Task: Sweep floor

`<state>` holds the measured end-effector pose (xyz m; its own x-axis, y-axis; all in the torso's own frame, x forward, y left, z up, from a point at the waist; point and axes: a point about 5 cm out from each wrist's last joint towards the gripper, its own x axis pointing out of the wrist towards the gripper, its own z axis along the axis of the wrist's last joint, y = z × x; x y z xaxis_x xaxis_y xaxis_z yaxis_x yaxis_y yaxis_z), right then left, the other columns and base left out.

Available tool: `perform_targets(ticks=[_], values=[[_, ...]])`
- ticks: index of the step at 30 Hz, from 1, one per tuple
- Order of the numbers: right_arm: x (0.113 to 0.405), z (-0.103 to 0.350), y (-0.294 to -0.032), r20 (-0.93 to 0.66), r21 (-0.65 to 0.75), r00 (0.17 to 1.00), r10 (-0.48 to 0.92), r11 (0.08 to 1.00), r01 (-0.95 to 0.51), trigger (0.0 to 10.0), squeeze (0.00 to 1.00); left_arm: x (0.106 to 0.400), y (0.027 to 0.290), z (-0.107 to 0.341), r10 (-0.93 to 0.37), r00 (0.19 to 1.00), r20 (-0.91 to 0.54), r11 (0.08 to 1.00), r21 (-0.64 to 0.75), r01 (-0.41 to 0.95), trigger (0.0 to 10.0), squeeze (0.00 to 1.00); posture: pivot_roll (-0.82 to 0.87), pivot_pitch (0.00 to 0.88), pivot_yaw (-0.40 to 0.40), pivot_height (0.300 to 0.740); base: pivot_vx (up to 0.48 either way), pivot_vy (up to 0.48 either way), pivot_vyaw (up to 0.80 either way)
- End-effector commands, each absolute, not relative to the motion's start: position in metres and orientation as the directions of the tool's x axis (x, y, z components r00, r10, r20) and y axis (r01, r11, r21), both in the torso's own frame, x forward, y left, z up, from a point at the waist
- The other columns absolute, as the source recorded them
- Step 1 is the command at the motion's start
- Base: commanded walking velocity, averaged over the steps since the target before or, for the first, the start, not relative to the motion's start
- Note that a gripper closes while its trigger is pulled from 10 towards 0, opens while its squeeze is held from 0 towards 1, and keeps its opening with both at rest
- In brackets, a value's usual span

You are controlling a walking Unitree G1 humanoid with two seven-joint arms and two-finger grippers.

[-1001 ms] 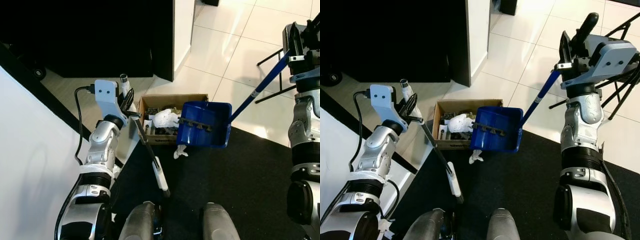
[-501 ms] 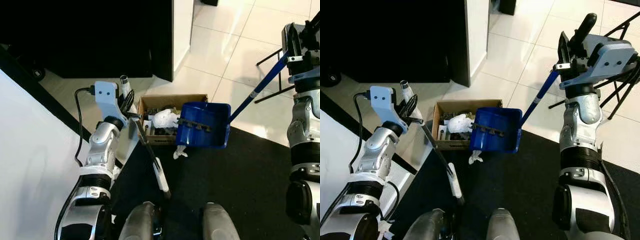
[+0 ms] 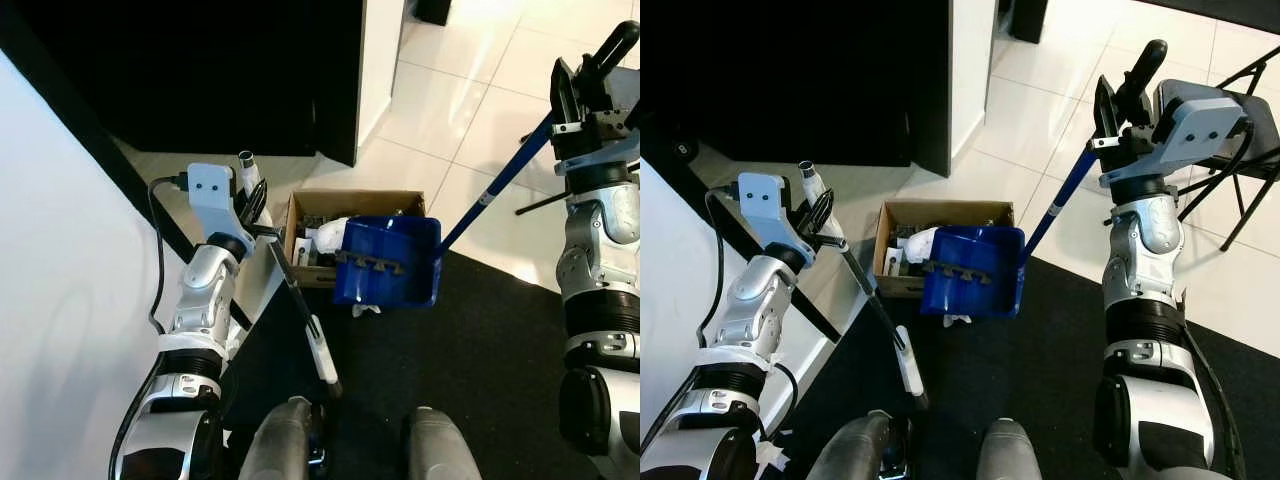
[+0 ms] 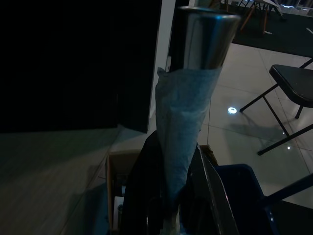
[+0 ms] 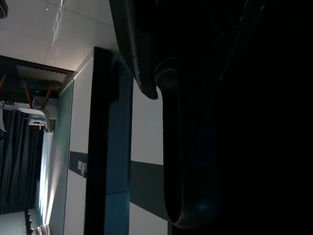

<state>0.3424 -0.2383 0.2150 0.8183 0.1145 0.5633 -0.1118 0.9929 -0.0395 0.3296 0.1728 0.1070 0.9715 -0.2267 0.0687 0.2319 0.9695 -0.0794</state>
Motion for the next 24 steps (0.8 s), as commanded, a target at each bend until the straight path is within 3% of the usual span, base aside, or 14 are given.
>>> perform_targets(ticks=[1,7,16,24], values=[[0.340,0.226,-0.238,0.603,-0.038,0.788,0.124,0.991,-0.127,10.0,0.00,0.329,0.171,0.111,-0.230,0.968,0.097,0.968,-0.084,0.238,10.0,0.00,-0.02,0.051,0.035,0.740,0.000,0.000,0.00],[0.337,0.208,-0.227,0.509,0.017,0.829,0.232,0.960,-0.279,10.0,0.00,0.331,0.173,0.104,-0.235,0.971,0.035,0.971,-0.040,0.237,10.0,0.00,-0.02,0.031,0.033,0.740,0.000,0.000,0.00],[0.320,0.176,-0.217,0.476,0.051,0.846,0.240,0.953,-0.299,10.0,0.00,0.329,0.177,0.098,-0.223,0.975,0.011,0.975,-0.024,0.223,10.0,0.00,-0.01,0.027,0.039,0.740,0.000,0.000,0.00],[0.305,0.164,-0.223,0.442,0.051,0.866,0.235,0.957,-0.286,10.0,0.00,0.324,0.186,0.093,-0.211,0.977,-0.005,0.977,-0.014,0.211,10.0,0.00,-0.02,0.031,0.043,0.740,0.000,0.000,0.00]])
